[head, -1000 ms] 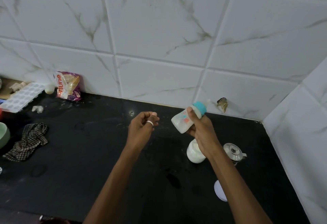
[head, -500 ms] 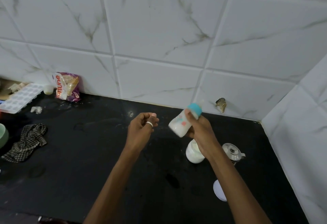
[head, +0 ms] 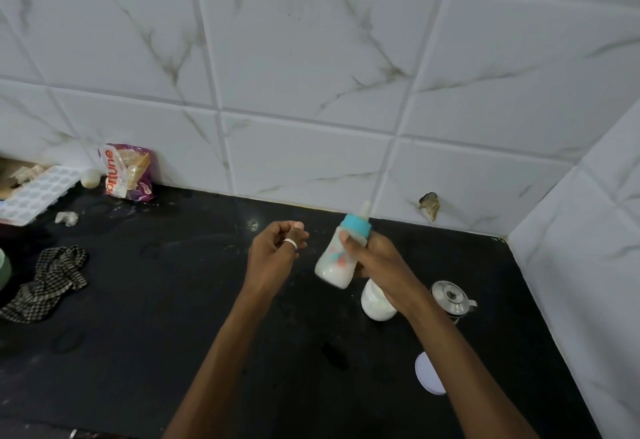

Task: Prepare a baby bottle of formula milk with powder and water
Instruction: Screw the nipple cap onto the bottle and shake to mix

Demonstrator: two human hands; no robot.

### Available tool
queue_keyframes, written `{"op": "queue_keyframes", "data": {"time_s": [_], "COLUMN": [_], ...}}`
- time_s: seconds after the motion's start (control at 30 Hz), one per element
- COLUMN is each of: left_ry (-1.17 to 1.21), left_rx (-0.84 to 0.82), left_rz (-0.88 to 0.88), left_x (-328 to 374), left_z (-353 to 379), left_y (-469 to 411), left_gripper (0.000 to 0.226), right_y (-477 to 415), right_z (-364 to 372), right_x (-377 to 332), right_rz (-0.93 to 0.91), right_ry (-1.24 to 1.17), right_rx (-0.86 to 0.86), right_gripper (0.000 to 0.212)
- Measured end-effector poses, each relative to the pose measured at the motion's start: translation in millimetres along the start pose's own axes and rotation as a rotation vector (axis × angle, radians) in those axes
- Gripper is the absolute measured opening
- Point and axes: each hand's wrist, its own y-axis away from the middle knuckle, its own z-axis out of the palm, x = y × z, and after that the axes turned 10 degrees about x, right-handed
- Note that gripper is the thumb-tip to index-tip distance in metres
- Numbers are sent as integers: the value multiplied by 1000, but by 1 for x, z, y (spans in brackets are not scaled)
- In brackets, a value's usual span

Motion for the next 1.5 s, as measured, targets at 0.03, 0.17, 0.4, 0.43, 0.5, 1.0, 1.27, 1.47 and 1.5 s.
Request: {"op": "queue_keyframes", "data": {"time_s": [0.03, 0.17, 0.4, 0.43, 0.5, 1.0, 1.27, 1.47, 1.5], "left_ry": [9, 3, 9, 9, 0, -9, -7, -3, -6], "left_rx": [5, -2, 11, 8, 3, 3, 17, 7, 6], "left_rz": [-2, 0, -9, -12, -4, -21, -20, -9, -11], "left_x": [1, 1, -1, -1, -1, -5, -3, -1, -1], "left_z": [1, 2, 4, 3, 3, 6, 5, 7, 7], "left_y": [0, 1, -1, -1, -2, -5, -6, -3, -3], "left_gripper": [12, 13, 9, 9, 11, 14, 12, 14, 15], "right_y": [-1, -1, -8, -6, -2, -3, -5, -7, -7], "right_z": [0, -1, -6, -5, -5, 1, -6, -5, -4], "right_x": [-2, -5, -3, -4, -2, 2, -1, 4, 3], "right_rz": [16, 22, 5, 10, 66, 53, 47, 55, 59], "right_ry": [-91, -131, -220, -182, -115, -149, -222, -243, -250], "right_rx": [76, 101, 196, 161, 68, 84, 108, 132, 123], "right_gripper": [39, 29, 36, 31, 22, 26, 26, 35, 29]}}
